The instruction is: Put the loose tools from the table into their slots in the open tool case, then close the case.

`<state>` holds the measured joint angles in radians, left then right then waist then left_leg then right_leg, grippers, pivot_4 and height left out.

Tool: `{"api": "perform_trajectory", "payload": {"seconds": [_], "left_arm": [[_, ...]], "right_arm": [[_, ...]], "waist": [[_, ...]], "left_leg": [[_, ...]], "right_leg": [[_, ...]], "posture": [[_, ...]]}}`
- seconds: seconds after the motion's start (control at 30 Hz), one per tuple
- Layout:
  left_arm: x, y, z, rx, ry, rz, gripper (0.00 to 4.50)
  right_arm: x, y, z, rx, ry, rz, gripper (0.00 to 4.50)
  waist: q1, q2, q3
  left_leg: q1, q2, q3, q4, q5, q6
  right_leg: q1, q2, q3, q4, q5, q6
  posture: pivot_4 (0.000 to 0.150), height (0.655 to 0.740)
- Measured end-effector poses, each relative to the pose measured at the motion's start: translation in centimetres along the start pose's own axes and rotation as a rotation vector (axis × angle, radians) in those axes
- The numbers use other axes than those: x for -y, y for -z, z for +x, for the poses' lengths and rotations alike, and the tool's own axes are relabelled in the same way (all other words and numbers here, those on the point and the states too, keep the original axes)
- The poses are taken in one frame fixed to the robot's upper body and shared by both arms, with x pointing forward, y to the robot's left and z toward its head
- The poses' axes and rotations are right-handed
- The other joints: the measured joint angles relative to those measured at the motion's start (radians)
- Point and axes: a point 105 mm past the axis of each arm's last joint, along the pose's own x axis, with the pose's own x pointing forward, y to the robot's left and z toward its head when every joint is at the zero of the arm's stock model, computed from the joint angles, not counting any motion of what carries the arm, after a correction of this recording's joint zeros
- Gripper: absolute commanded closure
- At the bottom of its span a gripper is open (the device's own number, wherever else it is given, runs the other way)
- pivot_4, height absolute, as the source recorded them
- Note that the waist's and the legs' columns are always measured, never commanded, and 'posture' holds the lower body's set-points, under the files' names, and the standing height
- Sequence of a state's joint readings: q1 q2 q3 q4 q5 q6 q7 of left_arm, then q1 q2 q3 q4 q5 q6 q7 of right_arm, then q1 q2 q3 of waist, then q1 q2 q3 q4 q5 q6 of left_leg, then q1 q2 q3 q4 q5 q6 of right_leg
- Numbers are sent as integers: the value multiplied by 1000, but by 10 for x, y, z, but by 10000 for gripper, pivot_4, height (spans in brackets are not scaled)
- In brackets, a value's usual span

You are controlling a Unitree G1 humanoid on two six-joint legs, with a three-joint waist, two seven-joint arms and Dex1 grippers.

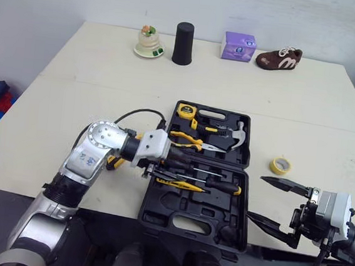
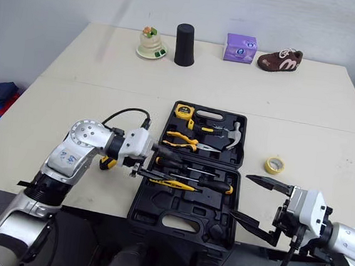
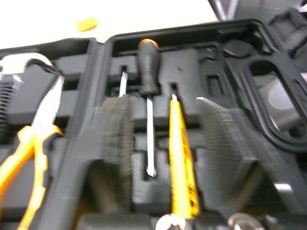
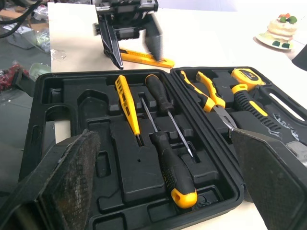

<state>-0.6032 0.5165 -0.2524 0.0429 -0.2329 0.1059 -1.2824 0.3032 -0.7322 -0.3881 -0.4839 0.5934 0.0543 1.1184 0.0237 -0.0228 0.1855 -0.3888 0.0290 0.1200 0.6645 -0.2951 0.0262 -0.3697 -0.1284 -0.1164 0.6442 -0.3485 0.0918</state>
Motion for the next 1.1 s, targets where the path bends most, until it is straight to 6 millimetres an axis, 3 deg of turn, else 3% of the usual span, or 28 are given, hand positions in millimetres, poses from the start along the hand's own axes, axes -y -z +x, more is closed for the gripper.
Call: {"api": "perform_trajectory", "payload": {"seconds": [0.07, 0.1, 0.33, 1.1], "left_arm": [[1, 7, 2, 18, -6, -9, 43709], [2, 10, 3, 21, -11, -15, 44406], [15, 39, 12, -13, 8, -38, 44406], [10, 46, 16, -114, 5, -2, 44406]], "right_arm": [[0, 0, 0, 2, -1, -3, 0], [0, 0, 1, 4, -3, -4, 0], [0, 4, 0, -3, 0, 13, 0], [3, 6, 0, -14, 12, 3, 0]], "waist": [[2, 0, 0], [2, 0, 0], [0, 0, 0], [0, 2, -1]], "left_leg": [[0, 0, -1, 0, 0, 0], [0, 0, -1, 0, 0, 0], [0, 0, -1, 0, 0, 0], [13, 1, -3, -1, -7, 4]], "right_leg": [[0, 0, -1, 0, 0, 0], [1, 0, -1, 0, 0, 0], [1, 0, -1, 0, 0, 0], [15, -1, -3, -5, 0, 0]], "posture": [[1500, 7380], [1500, 7380], [1500, 7380], [1500, 7380]]}}
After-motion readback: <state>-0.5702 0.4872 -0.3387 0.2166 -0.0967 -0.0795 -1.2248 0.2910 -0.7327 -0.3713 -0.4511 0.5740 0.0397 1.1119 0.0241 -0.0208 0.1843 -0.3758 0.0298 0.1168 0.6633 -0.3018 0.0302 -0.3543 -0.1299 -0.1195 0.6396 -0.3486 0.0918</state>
